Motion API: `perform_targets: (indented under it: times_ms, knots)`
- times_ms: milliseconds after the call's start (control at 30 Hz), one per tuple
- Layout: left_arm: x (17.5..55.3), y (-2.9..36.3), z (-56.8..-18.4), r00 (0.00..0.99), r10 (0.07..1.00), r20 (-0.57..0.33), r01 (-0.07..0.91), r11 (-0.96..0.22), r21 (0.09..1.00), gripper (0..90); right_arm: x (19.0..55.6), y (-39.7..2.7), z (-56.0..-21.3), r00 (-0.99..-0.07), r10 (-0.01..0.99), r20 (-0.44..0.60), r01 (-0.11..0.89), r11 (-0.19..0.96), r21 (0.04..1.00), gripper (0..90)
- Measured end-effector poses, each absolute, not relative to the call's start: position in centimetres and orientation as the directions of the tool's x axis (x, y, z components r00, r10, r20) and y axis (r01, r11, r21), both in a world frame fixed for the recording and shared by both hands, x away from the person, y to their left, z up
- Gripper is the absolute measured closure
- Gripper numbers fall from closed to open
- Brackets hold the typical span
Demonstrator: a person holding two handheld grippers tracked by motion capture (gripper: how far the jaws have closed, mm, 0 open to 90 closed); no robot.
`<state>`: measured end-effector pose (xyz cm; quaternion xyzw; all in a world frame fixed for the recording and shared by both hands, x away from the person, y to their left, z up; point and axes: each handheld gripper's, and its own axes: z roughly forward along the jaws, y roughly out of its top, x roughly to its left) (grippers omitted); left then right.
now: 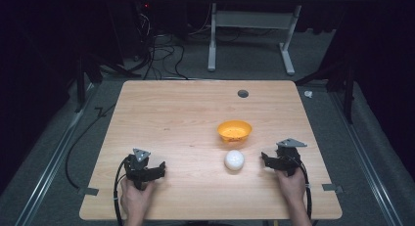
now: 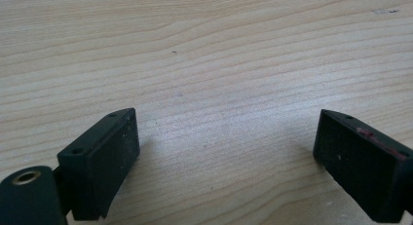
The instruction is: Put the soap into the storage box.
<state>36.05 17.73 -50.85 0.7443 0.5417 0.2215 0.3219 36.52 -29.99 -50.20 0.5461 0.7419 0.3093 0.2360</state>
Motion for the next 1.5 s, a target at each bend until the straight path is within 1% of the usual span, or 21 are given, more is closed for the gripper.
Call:
perform_targets:
  times_ms: [467,700,767,933,1133,1300,1500]
  knots:
    - [36.1,17.7,-50.8,0.315,0.949,-0.019,0.665,-0.206,0.718,9.8,36.5,-30.0,-50.2,-0.291,0.957,-0.006,0.666,0.207,0.717,25.1]
    - [36.1,17.7,-50.8,0.316,0.949,-0.02,0.664,-0.206,0.719,9.8,36.4,-30.1,-50.2,-0.271,0.963,-0.004,0.673,0.192,0.714,22.2]
    - [36.1,17.7,-50.8,0.316,0.948,-0.019,0.664,-0.207,0.719,9.8,36.5,-30.0,-50.2,-0.278,0.961,-0.012,0.673,0.204,0.711,19.7]
    - [36.0,17.8,-50.8,0.32,0.947,-0.019,0.665,-0.21,0.717,9.8,36.6,-30.0,-50.2,-0.281,0.96,-0.013,0.675,0.207,0.708,18.5]
    - [36.0,17.8,-50.8,0.322,0.946,-0.019,0.665,-0.212,0.716,9.8,36.7,-30.3,-50.2,-0.293,0.956,-0.002,0.676,0.209,0.707,18.3]
    - [36.0,17.8,-50.8,0.323,0.946,-0.018,0.665,-0.213,0.716,9.8,36.7,-30.7,-49.9,-0.297,0.955,0.028,0.681,0.191,0.707,18.5]
    - [36.0,17.8,-50.8,0.324,0.946,-0.02,0.665,-0.213,0.716,9.8,35.6,-30.6,-49.1,-0.326,0.945,0.032,0.651,0.199,0.733,18.5]
